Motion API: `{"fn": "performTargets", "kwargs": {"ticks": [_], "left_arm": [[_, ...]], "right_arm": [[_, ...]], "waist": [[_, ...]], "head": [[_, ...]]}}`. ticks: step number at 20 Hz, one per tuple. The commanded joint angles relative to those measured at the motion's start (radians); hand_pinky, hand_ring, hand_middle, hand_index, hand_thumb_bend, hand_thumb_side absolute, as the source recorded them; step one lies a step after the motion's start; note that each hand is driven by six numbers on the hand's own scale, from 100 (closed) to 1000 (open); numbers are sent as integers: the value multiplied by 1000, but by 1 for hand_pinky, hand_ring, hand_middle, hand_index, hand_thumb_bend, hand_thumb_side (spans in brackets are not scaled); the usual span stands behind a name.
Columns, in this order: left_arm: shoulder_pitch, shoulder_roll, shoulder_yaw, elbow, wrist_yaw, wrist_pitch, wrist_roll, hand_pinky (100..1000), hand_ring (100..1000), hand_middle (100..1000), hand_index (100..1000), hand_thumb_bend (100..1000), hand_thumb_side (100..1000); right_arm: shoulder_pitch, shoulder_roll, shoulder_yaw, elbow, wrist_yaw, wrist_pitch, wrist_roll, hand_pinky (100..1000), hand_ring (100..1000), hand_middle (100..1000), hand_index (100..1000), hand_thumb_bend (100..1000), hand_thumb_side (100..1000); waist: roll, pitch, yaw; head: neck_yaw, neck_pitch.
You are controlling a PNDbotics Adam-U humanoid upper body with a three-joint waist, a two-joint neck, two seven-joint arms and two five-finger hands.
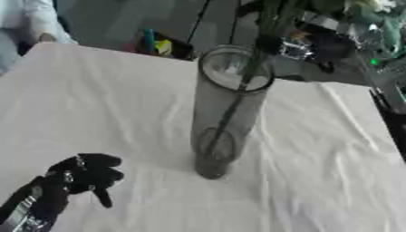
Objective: Arrange flowers into the vase.
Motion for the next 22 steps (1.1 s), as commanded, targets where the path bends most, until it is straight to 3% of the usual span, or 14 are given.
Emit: {"fn": "performTargets", "kwargs": {"ticks": [1,12,22], "left_arm": [[-5,4,-2,-18,-5,-1,-5,494,752,790,725,100,1000],[-3,4,-3,-18,-9,3,-14,494,757,793,725,100,1000],[-3,4,-3,-18,-11,5,-20,495,760,795,726,100,1000]], "right_arm": [[-29,-26,-17,-3,-22,-6,41,913,1000,917,998,473,1000],[-36,-35,-30,-20,-74,5,70,928,1000,924,1000,539,1000],[-10,-60,-45,-26,-56,-17,102,933,1000,935,1000,587,1000]], "waist": [[2,-10,0],[1,-9,-6],[3,-9,-11]], "head": [[-1,-8],[-1,-9],[1,-14]]}}
